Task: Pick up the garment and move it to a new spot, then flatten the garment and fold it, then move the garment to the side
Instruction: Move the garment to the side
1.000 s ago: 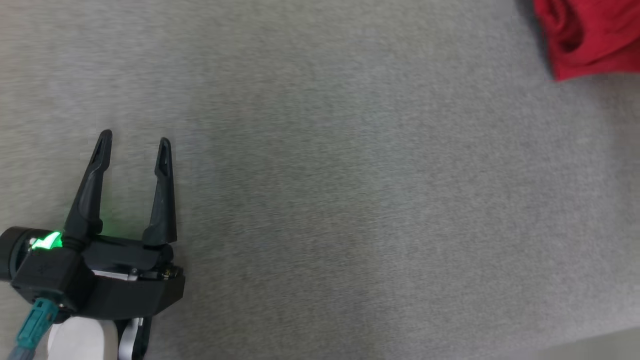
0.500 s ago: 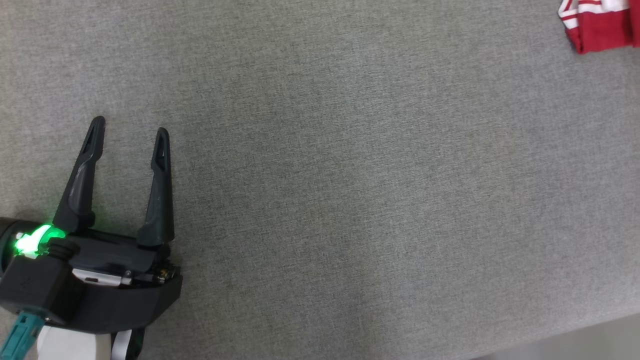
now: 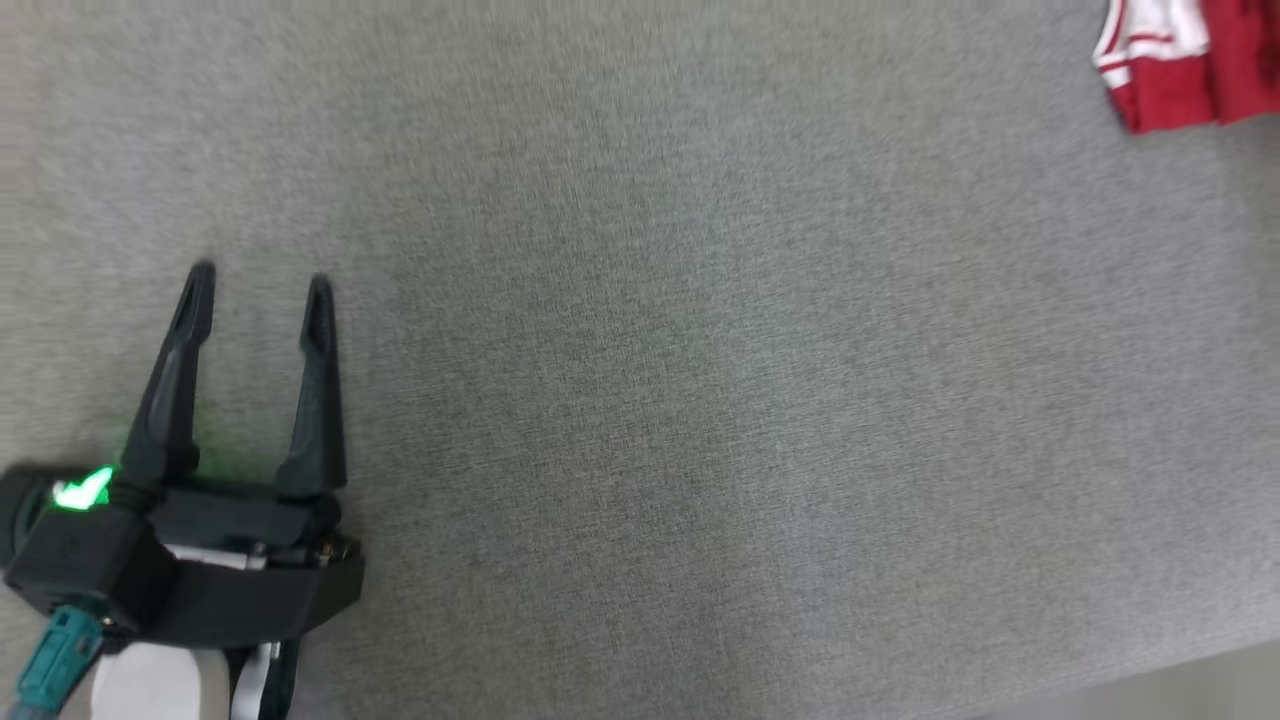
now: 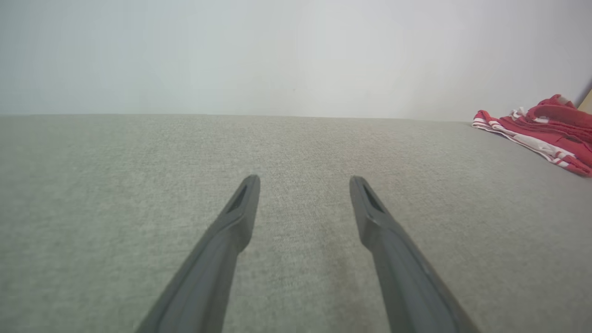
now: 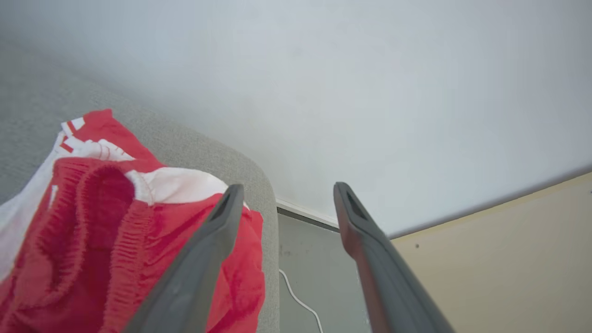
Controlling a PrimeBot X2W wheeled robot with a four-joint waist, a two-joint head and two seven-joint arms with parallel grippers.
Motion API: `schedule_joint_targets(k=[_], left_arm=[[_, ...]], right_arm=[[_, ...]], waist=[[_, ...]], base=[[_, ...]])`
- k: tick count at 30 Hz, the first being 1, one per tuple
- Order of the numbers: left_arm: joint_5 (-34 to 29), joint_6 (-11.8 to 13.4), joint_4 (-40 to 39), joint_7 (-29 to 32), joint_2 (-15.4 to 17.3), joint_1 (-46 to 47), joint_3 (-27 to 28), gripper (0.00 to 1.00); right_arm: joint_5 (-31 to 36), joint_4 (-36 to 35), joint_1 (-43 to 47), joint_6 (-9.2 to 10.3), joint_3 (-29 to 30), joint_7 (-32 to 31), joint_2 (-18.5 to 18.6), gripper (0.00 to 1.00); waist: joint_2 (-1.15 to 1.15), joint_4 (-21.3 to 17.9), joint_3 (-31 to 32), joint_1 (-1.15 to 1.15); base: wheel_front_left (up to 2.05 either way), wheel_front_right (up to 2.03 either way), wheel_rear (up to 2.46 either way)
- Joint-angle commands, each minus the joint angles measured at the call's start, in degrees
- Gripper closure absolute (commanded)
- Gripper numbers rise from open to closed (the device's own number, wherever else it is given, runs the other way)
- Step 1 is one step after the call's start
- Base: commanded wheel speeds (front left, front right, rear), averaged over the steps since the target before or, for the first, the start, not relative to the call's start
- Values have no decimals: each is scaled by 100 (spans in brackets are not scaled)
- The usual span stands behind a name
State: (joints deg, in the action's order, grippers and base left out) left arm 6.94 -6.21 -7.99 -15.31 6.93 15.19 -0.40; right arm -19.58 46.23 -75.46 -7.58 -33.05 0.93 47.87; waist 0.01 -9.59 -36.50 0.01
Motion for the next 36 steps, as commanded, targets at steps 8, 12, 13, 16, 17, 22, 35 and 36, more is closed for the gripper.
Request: schedule_joint_targets(k=[8, 12, 13, 16, 17, 22, 35, 36], left_arm=[[192, 64, 275, 21, -115, -621, 398, 0], [239, 112, 317, 21, -147, -969, 666, 0], [247, 119, 314, 22, -157, -1061, 716, 0], [269, 144, 295, 22, -174, -1223, 833, 0], [275, 147, 306, 21, -182, -1301, 881, 0], [297, 129, 361, 22, -226, -1592, 1009, 0], [299, 73, 673, 22, -342, -1871, 901, 0], [292, 68, 714, 21, -344, -1876, 875, 0]], right_arm=[[-139, -196, 646, 18, 372, 925, -643, 0], [-186, -374, 1054, 18, 527, 1139, -1091, 0], [-197, -418, 1161, 18, 573, 1182, -1207, 0], [-184, -546, 1391, 18, 672, 1238, -1417, 0], [-163, -619, 1527, 18, 719, 1271, -1530, 0], [-135, -1109, 2339, 18, 1064, 1361, -1999, 0], [576, -3001, 5457, 18, 2373, 1420, -3376, 0], [642, -3092, 5641, 18, 2449, 1415, -3450, 0]], waist=[[-1, 171, 1306, -1], [-1, 125, 1747, -1], [-1, 111, 1861, -1], [-1, 108, 2056, -1], [-1, 115, 2147, -1], [-1, 222, 2568, -1], [-1, 583, 3135, -1], [-1, 611, 3175, -1]], base=[[0, 0, 0], [0, 0, 0], [0, 0, 0], [0, 0, 0], [0, 0, 0], [0, 0, 0], [0, 0, 0], [0, 0, 0]])
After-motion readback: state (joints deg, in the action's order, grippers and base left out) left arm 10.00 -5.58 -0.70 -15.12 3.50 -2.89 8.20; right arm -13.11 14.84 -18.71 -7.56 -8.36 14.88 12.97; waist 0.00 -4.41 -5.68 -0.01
